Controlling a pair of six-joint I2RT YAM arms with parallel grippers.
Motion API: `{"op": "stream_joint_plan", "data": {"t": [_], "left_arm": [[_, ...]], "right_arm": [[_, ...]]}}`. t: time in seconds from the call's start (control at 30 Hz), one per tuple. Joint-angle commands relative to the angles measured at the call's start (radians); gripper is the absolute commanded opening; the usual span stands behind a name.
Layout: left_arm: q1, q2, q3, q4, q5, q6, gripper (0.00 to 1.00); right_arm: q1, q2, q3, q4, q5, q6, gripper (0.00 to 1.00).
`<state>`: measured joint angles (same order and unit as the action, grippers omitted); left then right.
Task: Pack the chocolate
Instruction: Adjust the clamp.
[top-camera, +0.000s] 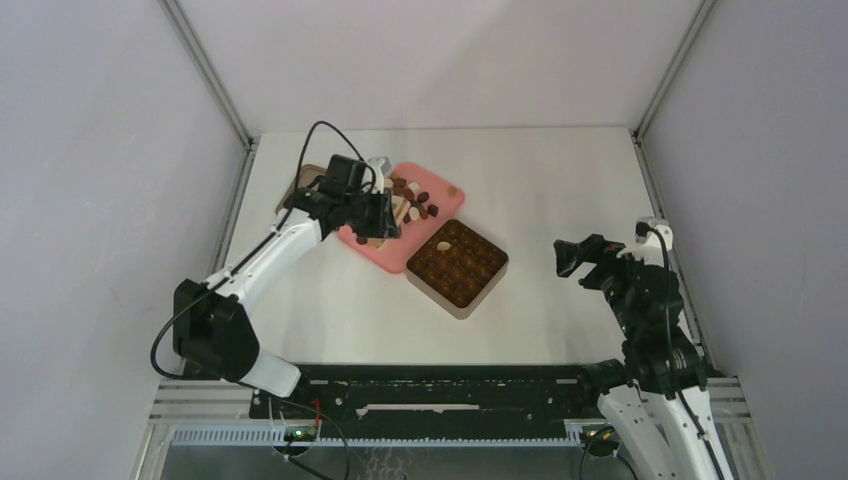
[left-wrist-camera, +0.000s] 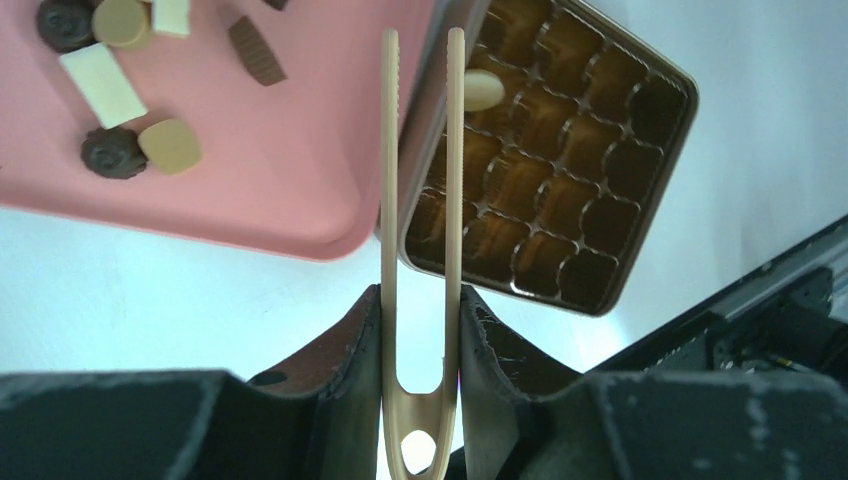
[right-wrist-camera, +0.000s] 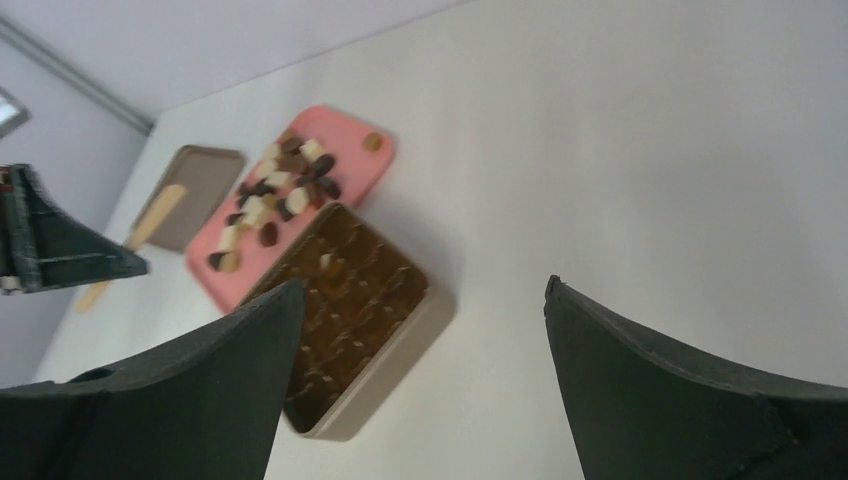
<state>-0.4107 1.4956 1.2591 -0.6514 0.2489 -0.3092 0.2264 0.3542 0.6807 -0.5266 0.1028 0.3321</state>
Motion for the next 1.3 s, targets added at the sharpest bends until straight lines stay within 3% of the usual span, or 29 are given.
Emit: {"op": "stream_joint_plan", "data": {"t": [0.0, 0.23, 0.67, 1.0, 1.27], "left_arm": [[-0.065, -0.069, -0.008, 0.006, -0.028, 0.079, 0.25], [-0.184, -0.105, 0.005, 0.006, -0.057, 0.142, 0.26], [-0.349, -0.109, 0.061, 0.036, -0.036, 0.19, 0.27], [-0.403, -0.107, 0.097, 0.049, -0.028, 0.211, 0.29], [-0.42, -0.099, 0.108, 0.06, -0.024, 0.205, 0.3]], "right_arm": [[-0.007, 0.081, 0.042, 0.106, -0.153, 0.226, 0.98], [0.011, 0.238, 0.041, 0.205, -0.267, 0.47, 0.95], [0.194, 0.523, 0.033, 0.49, -0.261, 0.718, 0.91], [0.276, 0.687, 0.033, 0.64, -0.261, 0.825, 0.81], [0.305, 0.767, 0.033, 0.717, -0.291, 0.879, 0.65]]}}
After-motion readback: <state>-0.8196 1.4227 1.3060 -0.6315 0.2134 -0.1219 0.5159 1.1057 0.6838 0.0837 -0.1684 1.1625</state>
